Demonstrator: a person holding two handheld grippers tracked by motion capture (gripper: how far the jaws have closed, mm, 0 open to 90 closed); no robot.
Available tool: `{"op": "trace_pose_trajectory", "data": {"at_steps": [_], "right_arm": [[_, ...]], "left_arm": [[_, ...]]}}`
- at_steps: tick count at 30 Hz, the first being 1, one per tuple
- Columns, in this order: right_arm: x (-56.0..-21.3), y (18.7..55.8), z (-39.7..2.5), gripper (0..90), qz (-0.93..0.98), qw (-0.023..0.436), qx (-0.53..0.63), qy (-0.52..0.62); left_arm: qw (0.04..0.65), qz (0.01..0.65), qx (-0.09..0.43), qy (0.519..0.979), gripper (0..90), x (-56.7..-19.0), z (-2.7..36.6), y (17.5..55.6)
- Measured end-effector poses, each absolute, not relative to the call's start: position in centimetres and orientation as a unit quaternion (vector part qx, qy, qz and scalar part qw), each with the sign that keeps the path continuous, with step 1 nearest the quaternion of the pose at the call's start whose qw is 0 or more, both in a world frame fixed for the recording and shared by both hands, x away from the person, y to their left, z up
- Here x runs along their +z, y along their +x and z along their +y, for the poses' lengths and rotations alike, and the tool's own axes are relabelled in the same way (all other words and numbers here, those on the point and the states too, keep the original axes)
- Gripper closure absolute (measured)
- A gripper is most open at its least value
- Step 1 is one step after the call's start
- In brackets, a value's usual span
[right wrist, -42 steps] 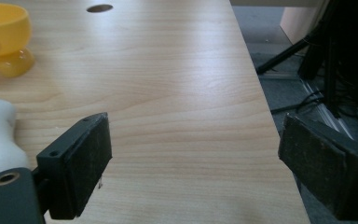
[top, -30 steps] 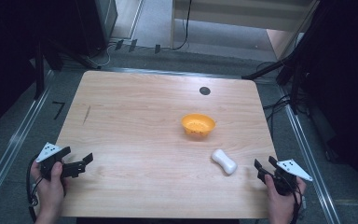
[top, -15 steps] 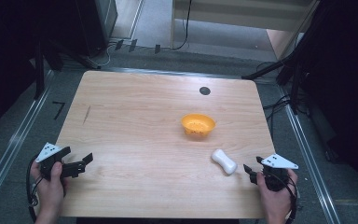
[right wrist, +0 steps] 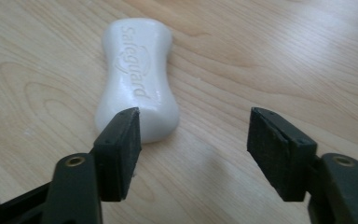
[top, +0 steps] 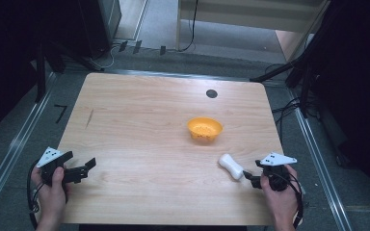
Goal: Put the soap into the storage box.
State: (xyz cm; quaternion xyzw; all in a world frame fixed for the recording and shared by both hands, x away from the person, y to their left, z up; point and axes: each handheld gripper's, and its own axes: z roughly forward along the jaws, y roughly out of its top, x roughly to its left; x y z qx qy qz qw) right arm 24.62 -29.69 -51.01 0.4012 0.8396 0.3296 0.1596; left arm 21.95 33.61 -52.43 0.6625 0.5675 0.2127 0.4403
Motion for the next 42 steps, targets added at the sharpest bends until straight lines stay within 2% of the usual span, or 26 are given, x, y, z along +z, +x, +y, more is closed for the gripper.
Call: {"op": "trace_pose_trajectory", "data": {"at_steps": [6,21,42], "right_arm": [[-50.5,25.3,-29.1,34.4,0.852,0.144,0.322,0.387],[-49.5,26.7,-26.8,31.0,0.868,0.141,0.299,0.371],[-50.2,28.4,-24.4,35.4,0.883,0.1,0.265,0.375]], "left_arm": [[0.44,0.568,0.212,0.662,0.0,-52.4,33.6,21.9],[0.442,0.568,0.21,0.662,0.0,-52.4,33.7,21.9],[0.444,0.569,0.209,0.661,0.0,-52.4,33.7,22.0]]}}
